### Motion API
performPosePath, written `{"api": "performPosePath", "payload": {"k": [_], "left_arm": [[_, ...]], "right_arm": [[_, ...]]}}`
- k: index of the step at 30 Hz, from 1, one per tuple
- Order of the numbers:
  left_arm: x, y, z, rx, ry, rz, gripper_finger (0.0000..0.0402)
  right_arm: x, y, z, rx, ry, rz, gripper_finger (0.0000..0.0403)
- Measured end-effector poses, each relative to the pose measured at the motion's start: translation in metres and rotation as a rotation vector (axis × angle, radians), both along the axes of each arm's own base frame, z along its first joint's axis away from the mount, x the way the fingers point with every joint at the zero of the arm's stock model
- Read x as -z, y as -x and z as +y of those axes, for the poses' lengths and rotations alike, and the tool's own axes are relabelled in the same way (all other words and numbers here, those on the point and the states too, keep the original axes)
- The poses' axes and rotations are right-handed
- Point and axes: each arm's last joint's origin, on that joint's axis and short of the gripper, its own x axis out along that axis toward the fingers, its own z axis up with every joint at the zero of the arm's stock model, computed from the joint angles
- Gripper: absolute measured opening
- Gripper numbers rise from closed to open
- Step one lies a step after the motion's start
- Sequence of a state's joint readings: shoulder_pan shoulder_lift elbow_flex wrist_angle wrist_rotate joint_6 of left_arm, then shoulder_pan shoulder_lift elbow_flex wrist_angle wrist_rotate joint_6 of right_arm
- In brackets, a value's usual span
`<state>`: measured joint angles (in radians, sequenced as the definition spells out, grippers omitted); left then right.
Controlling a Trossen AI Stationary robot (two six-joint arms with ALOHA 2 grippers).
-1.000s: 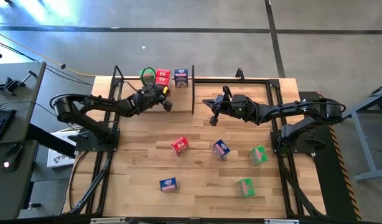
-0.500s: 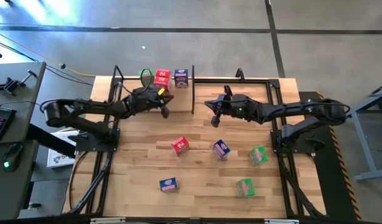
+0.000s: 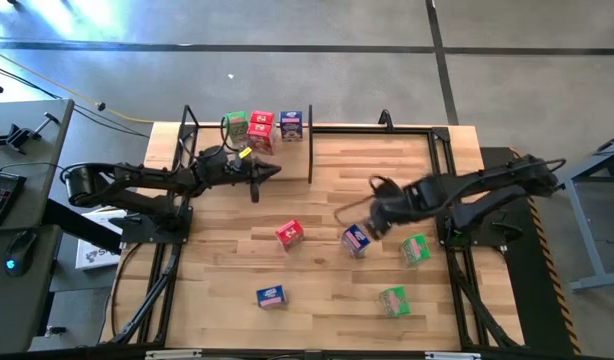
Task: Stack cereal on shelf
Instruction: Put the top green cereal box on the shelf aligned with the green cereal box
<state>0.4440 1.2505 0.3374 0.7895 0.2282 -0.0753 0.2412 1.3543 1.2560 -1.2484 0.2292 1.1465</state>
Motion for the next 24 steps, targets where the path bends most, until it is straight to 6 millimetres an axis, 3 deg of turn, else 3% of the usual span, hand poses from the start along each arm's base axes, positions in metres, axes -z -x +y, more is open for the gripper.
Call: {"api": "performPosePath", "payload": {"k": [5,12,18,24], "left_arm": [[0.000,0.000,0.000,0.003,-0.001,-0.001,0.0000],[0.000,0.000,-0.001,0.033,0.002,-0.003,0.0000],[0.000,0.000,-0.001,0.033,0.003,-0.002,0.0000],[0.001,0.000,-0.001,0.033,0.006,0.004,0.0000]], "right_arm": [[0.002,0.022,0.027,0.172,-0.157,0.149,0.0280],[0.002,0.047,0.048,0.336,-0.181,0.302,0.0293],[0.003,0.058,0.067,0.398,-0.173,0.275,0.0293],[0.029,0.067,0.084,0.444,-0.198,0.247,0.0293]]}}
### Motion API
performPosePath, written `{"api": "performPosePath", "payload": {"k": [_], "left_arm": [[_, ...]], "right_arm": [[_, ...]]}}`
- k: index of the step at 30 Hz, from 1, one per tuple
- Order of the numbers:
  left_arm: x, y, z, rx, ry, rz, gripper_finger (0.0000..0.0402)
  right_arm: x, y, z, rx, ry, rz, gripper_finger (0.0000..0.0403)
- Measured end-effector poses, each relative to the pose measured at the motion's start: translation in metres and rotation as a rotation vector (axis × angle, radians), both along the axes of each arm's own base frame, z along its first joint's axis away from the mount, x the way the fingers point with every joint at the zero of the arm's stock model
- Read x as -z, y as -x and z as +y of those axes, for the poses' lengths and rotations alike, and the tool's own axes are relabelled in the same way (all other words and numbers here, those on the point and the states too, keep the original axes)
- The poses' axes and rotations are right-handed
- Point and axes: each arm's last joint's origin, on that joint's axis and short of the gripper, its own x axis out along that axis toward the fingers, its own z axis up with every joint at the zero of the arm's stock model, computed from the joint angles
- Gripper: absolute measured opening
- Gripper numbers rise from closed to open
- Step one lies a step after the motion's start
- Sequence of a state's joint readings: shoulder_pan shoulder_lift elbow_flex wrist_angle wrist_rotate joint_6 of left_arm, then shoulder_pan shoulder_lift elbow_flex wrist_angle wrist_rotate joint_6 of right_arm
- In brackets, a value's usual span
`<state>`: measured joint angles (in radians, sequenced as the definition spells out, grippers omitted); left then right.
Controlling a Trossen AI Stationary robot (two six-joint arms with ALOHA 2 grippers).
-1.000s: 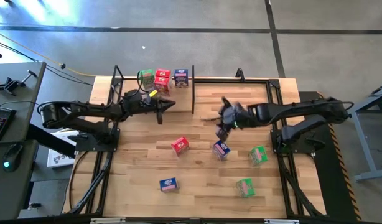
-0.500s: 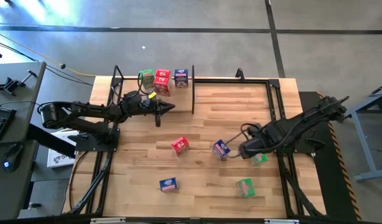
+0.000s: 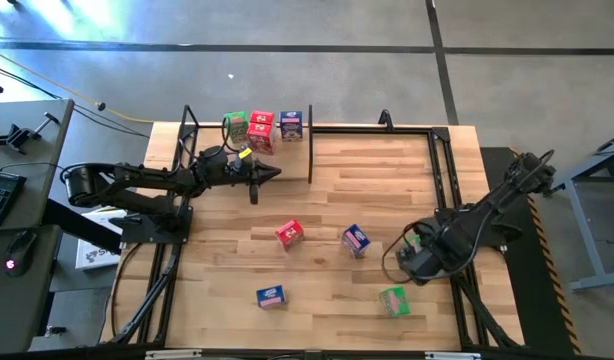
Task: Stack cereal on shelf
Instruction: Put the top green cereal box on the shelf aligned with the green cereal box
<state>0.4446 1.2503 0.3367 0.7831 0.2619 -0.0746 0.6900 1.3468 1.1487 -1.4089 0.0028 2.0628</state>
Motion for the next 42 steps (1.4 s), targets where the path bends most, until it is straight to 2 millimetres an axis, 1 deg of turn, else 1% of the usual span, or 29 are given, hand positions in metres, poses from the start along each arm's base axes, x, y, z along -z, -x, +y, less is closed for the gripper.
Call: {"api": "performPosePath", "payload": {"k": [3,8,12,19,23,29,32,35,39,42], "left_arm": [[0.000,0.000,0.000,0.000,0.000,0.000,0.0000],[0.000,0.000,0.000,0.000,0.000,0.000,0.0000],[0.000,0.000,0.000,0.000,0.000,0.000,0.0000],[0.000,0.000,0.000,-0.001,0.000,0.000,0.0000],[0.000,0.000,0.000,-0.002,0.000,0.000,0.0000],[0.000,0.000,0.001,-0.006,0.003,-0.001,0.0000],[0.000,0.001,0.003,-0.020,0.018,-0.003,0.0000],[0.000,0.002,0.005,-0.030,0.021,0.001,0.0000],[0.001,0.003,0.007,-0.037,0.023,0.002,0.0000],[0.000,0.003,0.007,-0.032,0.030,-0.001,0.0000]], "right_arm": [[0.012,0.005,0.007,0.032,0.009,-0.012,0.0293],[0.029,0.016,0.008,0.086,0.075,0.011,0.0293],[0.037,0.017,0.006,0.090,0.140,-0.042,0.0293],[0.060,0.015,0.006,0.092,0.121,-0.087,0.0289],[0.064,0.015,0.006,0.084,0.118,-0.096,0.0264],[0.064,0.014,0.006,0.028,0.130,-0.110,0.0197],[0.057,0.011,0.007,-0.026,0.147,-0.149,0.0171],[0.043,0.008,0.008,-0.081,0.164,-0.171,0.0162],[0.013,-0.001,0.002,-0.166,0.181,-0.158,0.0168],[-0.012,-0.014,-0.013,-0.260,0.239,-0.180,0.0175]]}}
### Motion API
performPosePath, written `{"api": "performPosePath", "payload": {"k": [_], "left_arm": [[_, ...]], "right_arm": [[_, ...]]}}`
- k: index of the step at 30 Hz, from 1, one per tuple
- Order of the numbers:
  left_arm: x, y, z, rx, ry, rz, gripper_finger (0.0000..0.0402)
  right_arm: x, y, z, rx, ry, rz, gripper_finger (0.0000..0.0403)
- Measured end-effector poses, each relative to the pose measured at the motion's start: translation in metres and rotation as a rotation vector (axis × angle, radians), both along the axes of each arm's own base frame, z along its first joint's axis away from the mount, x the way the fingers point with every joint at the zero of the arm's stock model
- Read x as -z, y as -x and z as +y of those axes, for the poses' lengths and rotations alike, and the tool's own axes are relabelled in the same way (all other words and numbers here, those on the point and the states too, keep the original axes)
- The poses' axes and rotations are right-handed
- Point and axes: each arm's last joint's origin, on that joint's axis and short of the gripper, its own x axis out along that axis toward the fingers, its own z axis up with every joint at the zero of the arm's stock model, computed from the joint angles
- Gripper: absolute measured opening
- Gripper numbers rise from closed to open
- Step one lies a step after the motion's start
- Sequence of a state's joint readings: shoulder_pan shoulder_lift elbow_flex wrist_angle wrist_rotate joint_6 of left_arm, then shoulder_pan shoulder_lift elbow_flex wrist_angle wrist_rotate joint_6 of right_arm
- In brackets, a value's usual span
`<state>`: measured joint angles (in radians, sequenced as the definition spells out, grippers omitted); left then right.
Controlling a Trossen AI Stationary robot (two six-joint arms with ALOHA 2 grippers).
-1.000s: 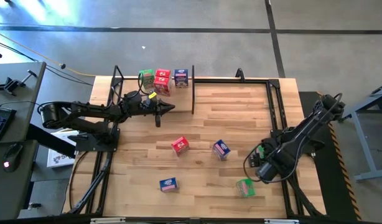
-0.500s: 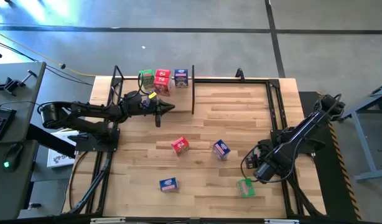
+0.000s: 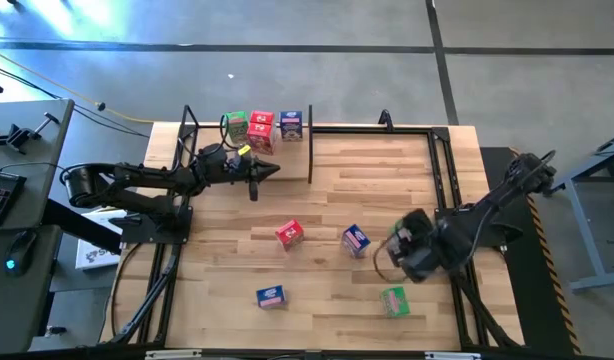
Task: Stack cereal on shelf
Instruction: Put the top green cereal box on the shelf aligned with the green cereal box
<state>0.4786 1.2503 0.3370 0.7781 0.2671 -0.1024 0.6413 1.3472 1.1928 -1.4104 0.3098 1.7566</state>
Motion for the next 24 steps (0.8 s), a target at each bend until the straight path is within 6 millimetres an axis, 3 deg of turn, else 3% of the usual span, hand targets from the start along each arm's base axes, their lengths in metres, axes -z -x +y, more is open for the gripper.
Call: {"api": "performPosePath", "payload": {"k": [6,12,15,18,24], "left_arm": [[-0.008,-0.001,-0.005,0.167,0.029,-0.084,0.0000],[-0.023,0.000,-0.011,0.319,0.049,-0.192,0.0000],[-0.032,-0.003,-0.017,0.363,0.033,-0.216,0.0009],[-0.042,-0.005,-0.022,0.394,0.016,-0.242,0.0032],[-0.063,-0.014,-0.025,0.389,-0.041,-0.201,0.0094]], "right_arm": [[-0.043,-0.036,-0.048,-0.291,0.212,-0.057,0.0173],[-0.059,-0.088,-0.101,-0.686,0.378,-0.265,0.0172],[-0.056,-0.109,-0.125,-0.842,0.407,-0.393,0.0172],[-0.044,-0.124,-0.141,-0.945,0.398,-0.413,0.0172],[-0.015,-0.152,-0.153,-1.068,0.334,-0.417,0.0171]]}}
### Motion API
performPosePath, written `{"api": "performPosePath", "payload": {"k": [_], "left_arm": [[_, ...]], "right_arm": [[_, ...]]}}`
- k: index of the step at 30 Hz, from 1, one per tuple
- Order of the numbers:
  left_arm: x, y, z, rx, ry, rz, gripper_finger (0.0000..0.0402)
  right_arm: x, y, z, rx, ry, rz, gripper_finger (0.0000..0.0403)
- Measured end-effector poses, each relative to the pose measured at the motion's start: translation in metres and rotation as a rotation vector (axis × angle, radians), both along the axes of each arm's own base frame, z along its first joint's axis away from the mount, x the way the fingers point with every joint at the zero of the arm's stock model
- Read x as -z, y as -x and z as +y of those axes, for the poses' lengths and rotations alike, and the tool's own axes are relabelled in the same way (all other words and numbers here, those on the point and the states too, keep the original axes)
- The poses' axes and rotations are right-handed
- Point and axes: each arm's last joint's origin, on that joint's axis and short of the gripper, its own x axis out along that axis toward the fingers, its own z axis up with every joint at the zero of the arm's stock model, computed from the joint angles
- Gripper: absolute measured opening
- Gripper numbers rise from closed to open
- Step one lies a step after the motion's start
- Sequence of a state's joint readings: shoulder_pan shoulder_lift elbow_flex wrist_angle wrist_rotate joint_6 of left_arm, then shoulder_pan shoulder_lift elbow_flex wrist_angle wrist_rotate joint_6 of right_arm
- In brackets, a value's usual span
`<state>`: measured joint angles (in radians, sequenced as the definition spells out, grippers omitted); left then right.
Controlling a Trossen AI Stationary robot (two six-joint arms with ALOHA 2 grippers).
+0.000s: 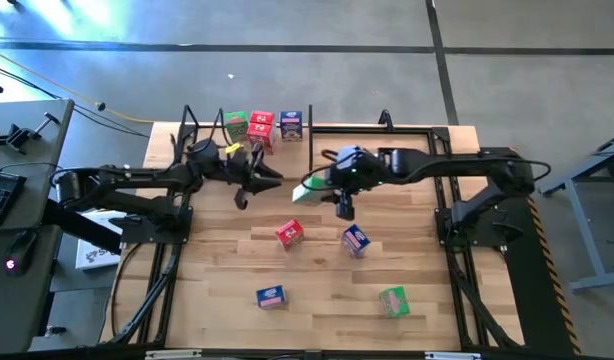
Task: Stack cereal on shelf
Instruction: Put the top green cereal box on the shelf aligned with the green cereal box
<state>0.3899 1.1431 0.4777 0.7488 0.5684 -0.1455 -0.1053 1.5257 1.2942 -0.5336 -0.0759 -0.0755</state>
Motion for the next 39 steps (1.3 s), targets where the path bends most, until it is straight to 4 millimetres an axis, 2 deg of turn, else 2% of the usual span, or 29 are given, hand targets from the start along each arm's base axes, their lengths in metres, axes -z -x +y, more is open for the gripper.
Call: {"api": "performPosePath", "payload": {"k": [3,9,19,30,39], "left_arm": [[-0.006,-0.009,0.000,-0.020,-0.014,0.105,0.0127],[-0.019,-0.021,-0.008,-0.083,-0.102,0.287,0.0189],[-0.036,-0.033,-0.024,-0.134,-0.141,0.309,0.0254],[-0.039,-0.058,-0.021,-0.159,-0.148,0.416,0.0271],[-0.046,-0.061,-0.019,-0.162,-0.157,0.396,0.0268]], "right_arm": [[0.011,-0.011,-0.003,-0.016,0.002,0.004,0.0171],[0.018,-0.020,-0.009,-0.028,0.009,-0.027,0.0171],[0.015,-0.023,-0.011,-0.039,0.010,-0.070,0.0171],[0.014,-0.024,-0.011,-0.039,0.012,-0.083,0.0171],[0.013,-0.025,-0.011,-0.039,0.015,-0.094,0.0171]]}}
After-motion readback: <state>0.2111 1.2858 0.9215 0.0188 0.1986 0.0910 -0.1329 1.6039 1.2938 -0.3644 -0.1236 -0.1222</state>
